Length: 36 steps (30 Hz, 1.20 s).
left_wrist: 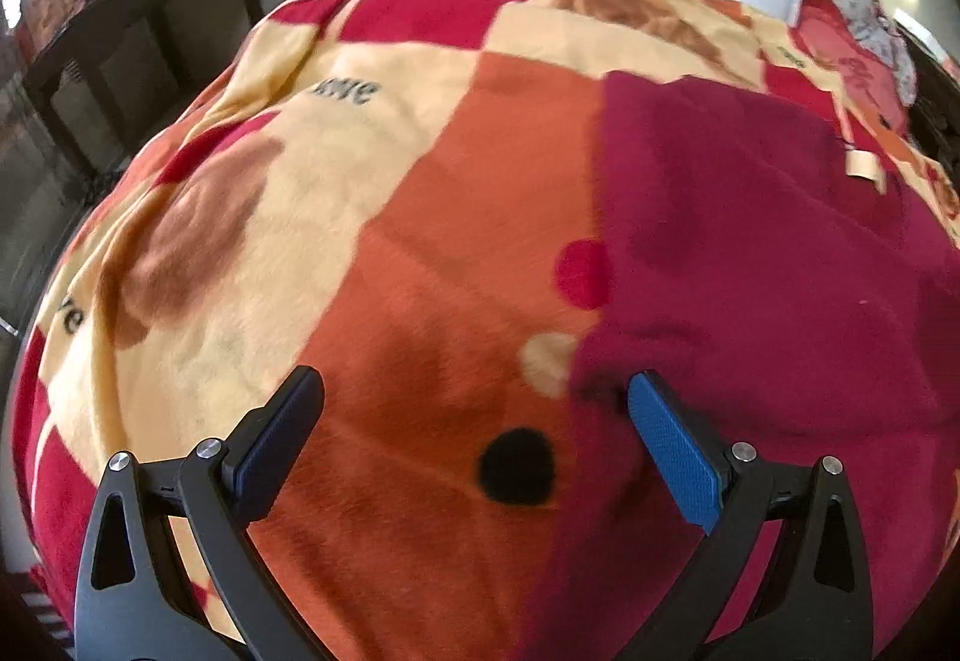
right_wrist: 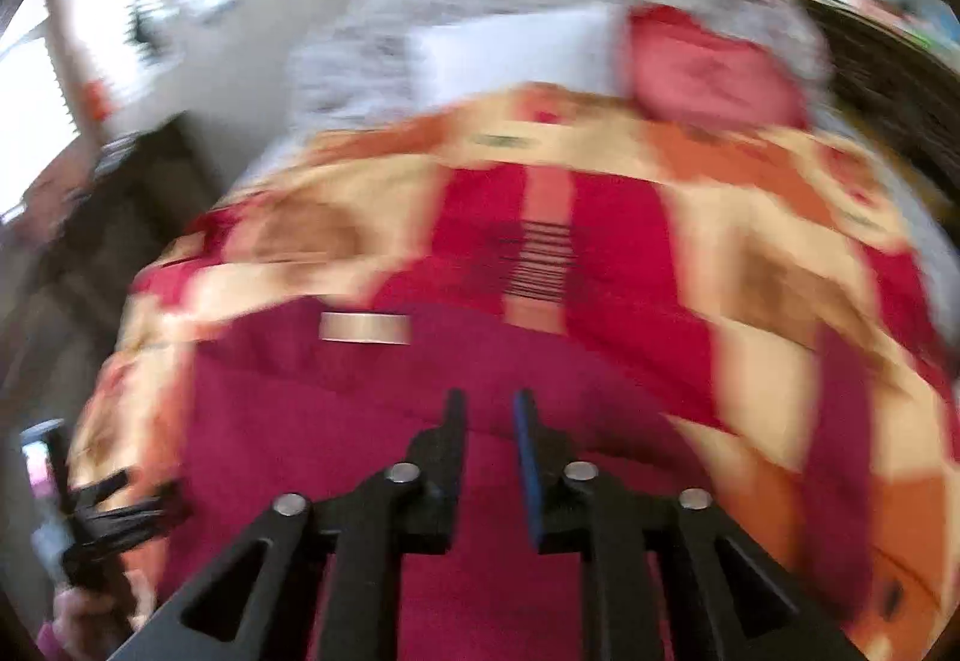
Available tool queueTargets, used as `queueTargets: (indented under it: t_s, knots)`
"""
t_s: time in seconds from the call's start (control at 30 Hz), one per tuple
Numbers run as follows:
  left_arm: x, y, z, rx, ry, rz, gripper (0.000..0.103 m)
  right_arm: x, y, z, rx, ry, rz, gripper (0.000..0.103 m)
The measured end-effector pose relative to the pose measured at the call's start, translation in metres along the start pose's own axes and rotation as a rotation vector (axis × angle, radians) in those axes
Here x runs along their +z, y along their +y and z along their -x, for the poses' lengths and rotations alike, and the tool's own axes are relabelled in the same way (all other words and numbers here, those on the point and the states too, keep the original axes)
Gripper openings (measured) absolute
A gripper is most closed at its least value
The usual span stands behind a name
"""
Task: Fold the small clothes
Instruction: 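Grasp the shirt side with the right tool and fold it over the body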
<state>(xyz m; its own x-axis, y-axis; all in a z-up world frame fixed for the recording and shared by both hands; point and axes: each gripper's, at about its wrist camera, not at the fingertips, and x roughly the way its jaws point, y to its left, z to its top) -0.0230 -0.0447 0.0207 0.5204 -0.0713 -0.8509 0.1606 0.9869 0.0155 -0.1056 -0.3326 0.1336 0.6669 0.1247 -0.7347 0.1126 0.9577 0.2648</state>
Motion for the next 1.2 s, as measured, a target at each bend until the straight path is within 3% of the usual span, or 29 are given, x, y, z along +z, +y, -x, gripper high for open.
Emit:
queueTargets:
  t_s: [0.03,0.1,0.23,0.3,0.4,0.43,0.47,0.5,0.53,0.8,0.97,1.2]
  knots:
    - [-0.002,0.001,-0.001,0.002,0.008,0.0,0.102,0.004,0.019,-0.014,0.073,0.016,0.035,0.053]
    - [-0.004,0.006,-0.004,-0.024,0.026,0.011,0.102,0.01,0.059,-0.047,0.174,0.047,0.127,0.057]
    - [-0.005,0.013,0.004,-0.059,0.021,0.034,0.102,0.021,0.123,-0.115,0.242,0.135,0.281,0.056]
    - [-0.006,0.016,0.008,-0.066,0.013,0.032,0.102,0.021,0.147,-0.142,0.243,0.176,0.358,0.057]
    - [-0.005,0.022,0.013,-0.059,0.001,0.03,0.102,0.02,0.167,-0.171,0.173,0.192,0.483,0.056]
    - [-0.005,0.025,0.014,-0.054,-0.002,0.032,0.102,0.018,0.168,-0.178,0.167,0.2,0.505,0.054]
    - [-0.005,0.028,0.015,-0.052,-0.007,0.038,0.102,0.016,0.168,-0.181,0.18,0.205,0.513,0.034]
    - [-0.004,0.031,0.016,-0.055,-0.01,0.045,0.102,0.015,0.168,-0.184,0.194,0.213,0.512,0.008]
    - [-0.003,0.034,0.018,-0.06,-0.017,0.057,0.102,0.015,0.169,-0.183,0.21,0.212,0.509,0.005]
    - [0.008,0.041,0.036,-0.069,-0.078,0.096,0.102,0.027,0.201,-0.199,0.279,0.158,0.42,0.004]
    - [0.013,0.028,0.043,-0.089,-0.097,0.07,0.102,0.026,0.182,-0.19,0.277,0.158,0.306,0.004]
    - [0.018,-0.011,0.041,-0.154,-0.1,0.021,0.102,-0.012,0.109,-0.103,0.109,0.107,0.262,0.006]
